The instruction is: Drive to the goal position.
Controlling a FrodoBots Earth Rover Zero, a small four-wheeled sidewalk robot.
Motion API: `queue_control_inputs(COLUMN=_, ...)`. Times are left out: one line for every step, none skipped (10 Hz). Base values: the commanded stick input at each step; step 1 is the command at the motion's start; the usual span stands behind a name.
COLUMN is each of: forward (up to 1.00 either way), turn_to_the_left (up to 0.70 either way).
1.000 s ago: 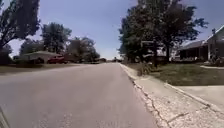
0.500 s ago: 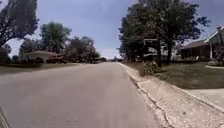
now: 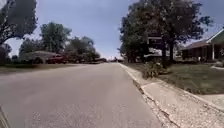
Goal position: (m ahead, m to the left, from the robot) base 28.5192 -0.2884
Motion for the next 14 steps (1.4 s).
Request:
queue_control_inputs(forward=0.70, turn_to_the_left=-0.24)
queue_control_inputs(forward=0.70, turn_to_the_left=0.00)
queue_control_inputs(forward=0.70, turn_to_the_left=0.00)
queue_control_inputs(forward=0.70, turn_to_the_left=0.00)
queue_control_inputs(forward=0.70, turn_to_the_left=0.00)
queue_control_inputs(forward=0.70, turn_to_the_left=0.00)
queue_control_inputs(forward=0.70, turn_to_the_left=0.00)
queue_control_inputs(forward=0.70, turn_to_the_left=0.00)
queue_control_inputs(forward=0.70, turn_to_the_left=0.00)
queue_control_inputs(forward=0.70, turn_to_the_left=0.00)
queue_control_inputs(forward=0.70, turn_to_the_left=0.00)
queue_control_inputs(forward=0.70, turn_to_the_left=0.00)
queue_control_inputs(forward=0.70, turn_to_the_left=0.00)
queue_control_inputs(forward=0.70, turn_to_the_left=0.00)
